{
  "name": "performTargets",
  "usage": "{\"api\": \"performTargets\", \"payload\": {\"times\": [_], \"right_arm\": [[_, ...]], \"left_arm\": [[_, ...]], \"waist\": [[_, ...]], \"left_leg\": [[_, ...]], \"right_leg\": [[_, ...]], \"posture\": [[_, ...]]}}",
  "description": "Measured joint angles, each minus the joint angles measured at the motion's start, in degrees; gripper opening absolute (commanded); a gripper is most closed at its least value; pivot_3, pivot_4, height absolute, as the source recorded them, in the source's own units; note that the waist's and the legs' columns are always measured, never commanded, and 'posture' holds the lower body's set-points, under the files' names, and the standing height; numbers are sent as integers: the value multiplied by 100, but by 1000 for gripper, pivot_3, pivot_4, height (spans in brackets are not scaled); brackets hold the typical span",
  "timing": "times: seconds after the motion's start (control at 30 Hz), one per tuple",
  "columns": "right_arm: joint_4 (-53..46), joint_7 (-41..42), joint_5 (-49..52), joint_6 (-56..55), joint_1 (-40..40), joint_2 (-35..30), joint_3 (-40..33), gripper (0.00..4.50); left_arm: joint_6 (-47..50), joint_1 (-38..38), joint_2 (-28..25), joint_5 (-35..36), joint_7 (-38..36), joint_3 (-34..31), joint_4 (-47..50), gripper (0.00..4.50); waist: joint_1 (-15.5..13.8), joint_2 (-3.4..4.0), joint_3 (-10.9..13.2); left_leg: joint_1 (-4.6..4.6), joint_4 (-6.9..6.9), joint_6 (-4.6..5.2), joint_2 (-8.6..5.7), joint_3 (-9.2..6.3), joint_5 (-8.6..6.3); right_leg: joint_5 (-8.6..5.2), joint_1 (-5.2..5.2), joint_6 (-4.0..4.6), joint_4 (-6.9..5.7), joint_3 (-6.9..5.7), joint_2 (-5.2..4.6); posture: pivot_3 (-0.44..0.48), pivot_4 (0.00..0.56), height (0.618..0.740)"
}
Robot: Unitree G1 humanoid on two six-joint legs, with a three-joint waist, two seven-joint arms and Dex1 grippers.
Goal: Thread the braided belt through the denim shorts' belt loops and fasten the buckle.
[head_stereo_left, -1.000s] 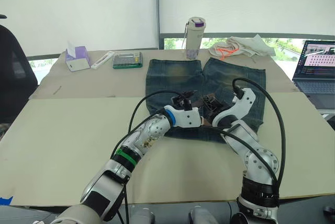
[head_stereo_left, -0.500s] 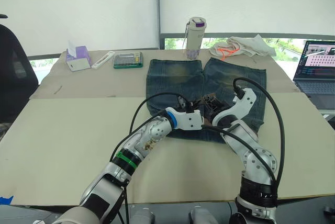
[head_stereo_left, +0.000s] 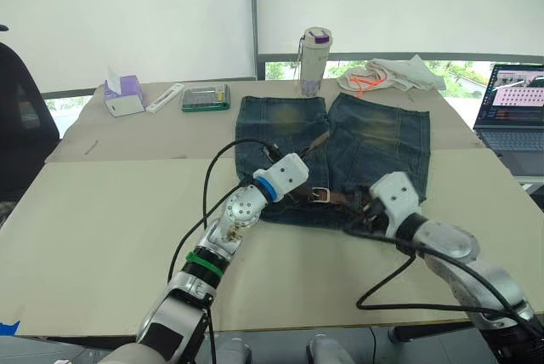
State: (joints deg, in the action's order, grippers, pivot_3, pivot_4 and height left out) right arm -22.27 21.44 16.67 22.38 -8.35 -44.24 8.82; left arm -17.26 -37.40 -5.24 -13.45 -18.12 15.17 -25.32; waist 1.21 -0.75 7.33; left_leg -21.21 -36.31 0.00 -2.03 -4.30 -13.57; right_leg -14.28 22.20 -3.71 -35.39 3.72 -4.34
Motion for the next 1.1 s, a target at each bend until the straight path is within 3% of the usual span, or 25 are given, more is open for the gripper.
{"api": "performTargets", "payload": {"times": [0.2, 0.47, 0.57, 0.77, 0.87, 1.1], "right_arm": [[345, 463, -1060, -334, -267, -10, 508, 2859], [1055, 589, -2326, -483, -683, 71, 911, 2859], [1129, 600, -2544, -521, -718, 190, 913, 2094], [1168, 601, -2770, -523, -677, 384, 871, 42], [1169, 552, -3013, -603, -649, 431, 859, 42], [1572, -346, -4162, -1819, -645, 437, 1012, 42]], "left_arm": [[788, -8, 26, 758, -544, -367, 180, 0], [1790, -7, 137, 1233, -571, -677, 696, 0], [2026, -7, 118, 1302, -553, -707, 854, 0], [2286, -5, -220, 1239, -668, -643, 1126, 0], [1982, 7, -771, 811, -1017, -189, 1151, 0], [1391, -4, -1347, -99, -1499, 701, 1070, 0]], "waist": [[-50, -1, 1], [-73, -4, 2], [-61, -5, 2], [-51, -4, 2], [-50, -3, 2], [-52, -3, 1]], "left_leg": [[-2, -3, 0, -5, -3, 0], [-3, -7, -1, -8, -7, 0], [-2, -7, -1, -7, -7, 0], [1, -5, -1, -6, -9, 0], [2, -3, -3, -7, -6, 1], [2, -2, -4, -9, -2, 2]], "right_leg": [[13, -1, 21, 3, 0, -4], [14, -3, 23, 5, 0, -8], [14, -3, 24, 3, 0, -6], [15, -2, 25, 0, 0, -5], [15, -2, 26, 2, 0, -5], [16, -2, 27, 2, 1, -8]], "posture": [[0, 150, 740], [0, 150, 740], [0, 150, 740], [0, 150, 740], [0, 150, 740], [0, 150, 740]]}}
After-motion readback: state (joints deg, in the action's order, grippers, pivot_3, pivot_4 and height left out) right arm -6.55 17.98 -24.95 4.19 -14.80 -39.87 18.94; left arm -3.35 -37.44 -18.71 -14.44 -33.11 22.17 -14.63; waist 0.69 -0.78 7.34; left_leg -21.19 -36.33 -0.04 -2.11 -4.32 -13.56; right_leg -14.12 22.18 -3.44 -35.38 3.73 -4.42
